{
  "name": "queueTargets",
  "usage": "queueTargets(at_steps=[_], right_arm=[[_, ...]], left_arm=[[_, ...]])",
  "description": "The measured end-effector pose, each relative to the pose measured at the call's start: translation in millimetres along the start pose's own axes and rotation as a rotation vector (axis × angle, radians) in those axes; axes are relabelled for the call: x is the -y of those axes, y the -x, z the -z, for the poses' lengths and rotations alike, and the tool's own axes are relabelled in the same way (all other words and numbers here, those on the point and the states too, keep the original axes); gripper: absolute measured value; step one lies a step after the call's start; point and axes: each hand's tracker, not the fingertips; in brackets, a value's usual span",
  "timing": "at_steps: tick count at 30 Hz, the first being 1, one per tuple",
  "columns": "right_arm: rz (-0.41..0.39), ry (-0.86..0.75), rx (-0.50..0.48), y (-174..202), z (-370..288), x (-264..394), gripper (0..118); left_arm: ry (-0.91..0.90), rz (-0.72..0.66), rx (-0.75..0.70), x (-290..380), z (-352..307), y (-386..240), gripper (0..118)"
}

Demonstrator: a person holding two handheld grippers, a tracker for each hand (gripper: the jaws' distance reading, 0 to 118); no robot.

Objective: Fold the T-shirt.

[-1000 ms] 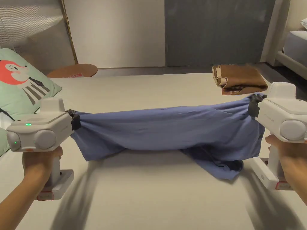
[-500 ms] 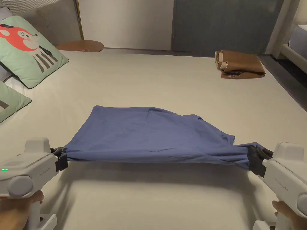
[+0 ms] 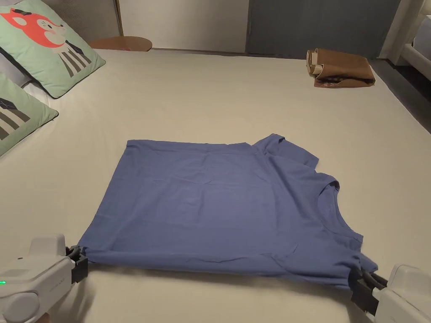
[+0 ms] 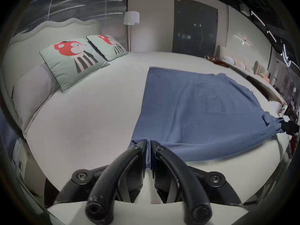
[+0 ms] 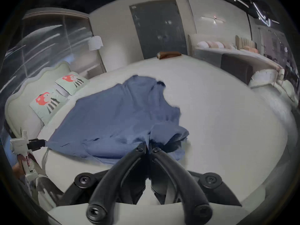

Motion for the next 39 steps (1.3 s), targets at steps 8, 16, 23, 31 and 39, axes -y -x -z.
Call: queueTargets(at_steps=[8, 16, 23, 31, 39], right_arm=[[0.023, 0.087, 0.080, -1.6, 26.1, 23.9, 3], [-0.086, -0.107, 0.015, 44.0, -9.8, -54.4, 116], [-0.172, -0.433, 0.002, 96.6, -41.9, -124.3, 116], [-0.281, -0.574, 0.038, 129.1, -57.0, -138.3, 81], [-0.292, -0.576, 0.033, 125.9, -48.3, -134.1, 0]], left_arm=[[0.061, 0.003, -0.034, 17.2, 5.4, -12.9, 4], [-0.116, -0.059, -0.005, -46.6, -26.3, -44.9, 108], [-0.490, 0.012, 0.059, -120.2, -75.8, -102.2, 108], [-0.667, 0.085, 0.060, -140.6, -94.9, -136.8, 105], [-0.635, 0.118, 0.139, -135.0, -87.9, -130.8, 0]])
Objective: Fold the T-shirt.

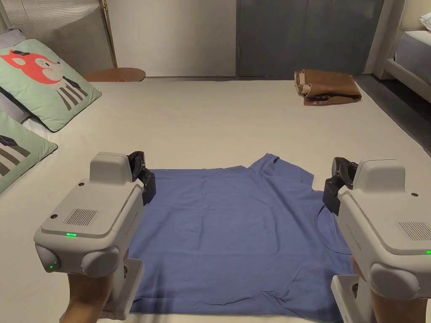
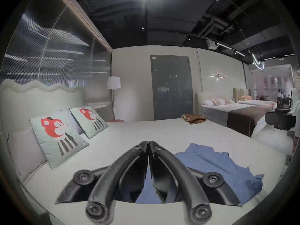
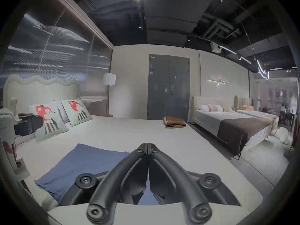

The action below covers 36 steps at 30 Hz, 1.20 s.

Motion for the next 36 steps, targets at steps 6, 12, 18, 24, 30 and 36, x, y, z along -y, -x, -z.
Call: queueTargets(at_steps=[6, 12, 18, 24, 30, 36], right_arm=[[0.004, 0.007, 0.001, -2.9, -2.2, 4.4, 0], [0.034, 0.029, -0.023, -11.5, -1.3, 13.1, 0], [0.032, 0.071, -0.024, -12.1, -1.8, 21.2, 0], [0.068, 0.130, -0.038, -19.9, 5.4, 43.4, 0], [0.088, 0.177, -0.034, -22.4, -2.0, 46.1, 0], [0.094, 0.231, 0.009, -40.7, -11.1, 64.3, 0]], left_arm=[[0.235, 0.013, -0.013, 25.6, 6.7, 24.9, 0], [0.514, -0.015, 0.009, 88.7, -8.8, 75.3, 0], [0.653, -0.097, -0.120, 135.3, -36.5, 105.8, 43], [0.730, -0.133, -0.112, 161.2, -52.3, 105.4, 107], [0.765, -0.102, -0.118, 188.3, -44.0, 107.6, 59], [0.754, -0.028, -0.060, 187.0, -33.3, 94.8, 4]])
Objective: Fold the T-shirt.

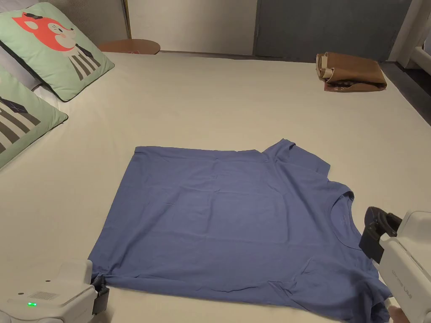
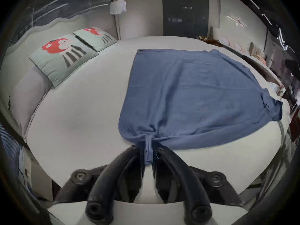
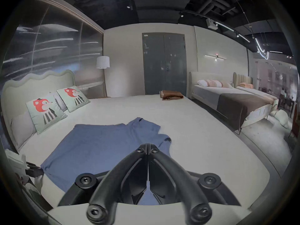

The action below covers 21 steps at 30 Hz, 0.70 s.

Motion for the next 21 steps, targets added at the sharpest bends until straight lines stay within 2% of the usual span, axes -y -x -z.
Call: queueTargets(at_steps=[1, 2, 5, 6, 8, 13, 15, 16, 17, 18, 19, 20, 21], right_arm=[[0.002, 0.018, 0.010, -2.3, -3.7, 3.4, 2], [0.005, 0.042, 0.025, -6.9, -4.4, 9.4, 20], [0.023, 0.165, 0.078, -26.4, 1.2, 40.6, 98], [0.033, 0.231, 0.085, -31.0, 3.8, 50.7, 108], [0.042, 0.304, 0.086, -36.8, 6.2, 70.4, 111], [0.061, 0.419, 0.073, -37.2, 15.9, 110.8, 110], [0.064, 0.435, 0.054, -35.1, 19.1, 119.3, 104], [0.063, 0.435, 0.043, -33.9, 19.4, 121.3, 95], [0.059, 0.432, 0.037, -31.4, 15.8, 118.3, 75], [0.043, 0.434, 0.033, -28.7, 16.6, 119.0, 51], [0.025, 0.436, 0.024, -27.1, 16.4, 118.7, 17], [0.024, 0.427, 0.011, -27.6, 16.1, 117.6, 8], [0.047, 0.412, 0.020, -29.1, 16.7, 118.7, 8]], left_arm=[[-0.002, -0.017, 0.003, -3.1, -0.7, 0.1, 4], [-0.005, -0.026, 0.013, -6.3, -7.8, -5.2, 4], [-0.040, -0.039, 0.020, -13.8, -12.9, -6.2, 4], [-0.053, -0.045, 0.029, -16.9, -14.9, -6.6, 4], [-0.061, -0.053, 0.036, -21.5, -15.4, -7.2, 4], [-0.059, -0.051, 0.038, -24.7, -14.4, -11.3, 4], [-0.056, -0.058, 0.039, -24.3, -14.7, -11.8, 4], [-0.053, -0.060, 0.040, -23.8, -14.8, -11.7, 4], [-0.052, -0.061, 0.038, -22.9, -15.0, -11.7, 4], [-0.051, -0.062, 0.034, -22.8, -17.3, -12.8, 4], [-0.049, -0.064, 0.031, -22.3, -17.6, -12.5, 4], [-0.046, -0.071, 0.032, -22.2, -18.1, -11.8, 4], [-0.047, -0.082, 0.033, -22.2, -19.1, -10.9, 4]])
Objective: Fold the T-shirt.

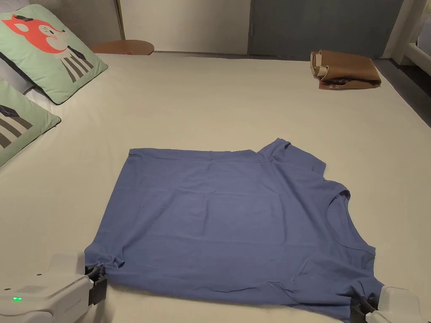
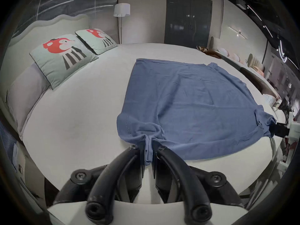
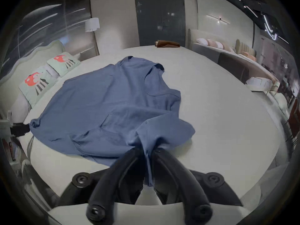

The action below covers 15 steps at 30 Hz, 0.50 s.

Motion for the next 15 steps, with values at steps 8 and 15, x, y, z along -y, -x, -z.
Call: queueTargets(at_steps=[8, 15], right_arm=[[0.027, -0.186, -0.025, 4.7, -17.1, -71.9, 8], [-0.032, -0.222, 0.009, 19.2, 38.4, -139.4, 8]], left_arm=[[-0.095, -0.068, 0.007, -50.1, -3.8, 6.2, 4], [-0.146, -0.060, -0.015, -121.4, 35.7, -2.4, 4]])
